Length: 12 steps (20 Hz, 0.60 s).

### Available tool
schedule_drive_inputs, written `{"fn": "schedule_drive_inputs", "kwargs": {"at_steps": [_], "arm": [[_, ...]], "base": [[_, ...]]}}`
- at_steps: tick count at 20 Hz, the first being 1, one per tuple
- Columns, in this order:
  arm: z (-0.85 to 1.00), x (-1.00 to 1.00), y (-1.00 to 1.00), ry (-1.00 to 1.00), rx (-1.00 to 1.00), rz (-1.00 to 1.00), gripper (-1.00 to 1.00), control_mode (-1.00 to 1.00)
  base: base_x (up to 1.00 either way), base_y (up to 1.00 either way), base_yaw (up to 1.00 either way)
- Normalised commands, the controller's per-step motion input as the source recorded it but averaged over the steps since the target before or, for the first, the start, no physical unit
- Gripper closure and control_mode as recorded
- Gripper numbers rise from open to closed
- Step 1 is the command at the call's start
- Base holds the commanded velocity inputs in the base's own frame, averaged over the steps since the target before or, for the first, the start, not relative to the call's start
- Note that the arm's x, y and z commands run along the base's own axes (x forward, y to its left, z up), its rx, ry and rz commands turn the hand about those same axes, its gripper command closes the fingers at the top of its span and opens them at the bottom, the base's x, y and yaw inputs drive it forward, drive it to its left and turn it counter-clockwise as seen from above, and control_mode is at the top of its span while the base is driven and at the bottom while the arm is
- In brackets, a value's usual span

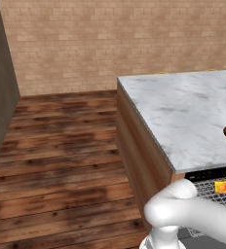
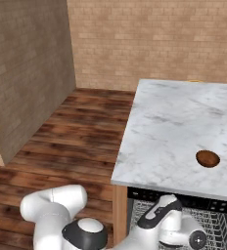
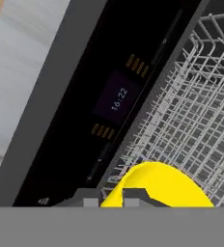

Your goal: Pick up the cup and bowl from the counter, place them in the dishwasher, and close the dishwasher door.

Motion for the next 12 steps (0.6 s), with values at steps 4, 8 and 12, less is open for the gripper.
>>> {"fn": "schedule_drive_inputs", "kwargs": {"at_steps": [4, 8, 12], "arm": [[-0.59, 0.07, -0.24, 0.04, 0.04, -0.01, 1.0, -1.0], [-0.43, 0.2, -0.23, 0.05, 0.0, -0.04, 1.0, -1.0], [-0.43, 0.28, -0.19, 0.07, 0.01, -0.04, 1.0, -1.0]], "base": [[0.0, 0.0, 0.0], [0.0, 0.0, 0.0], [0.0, 0.0, 0.0]]}}
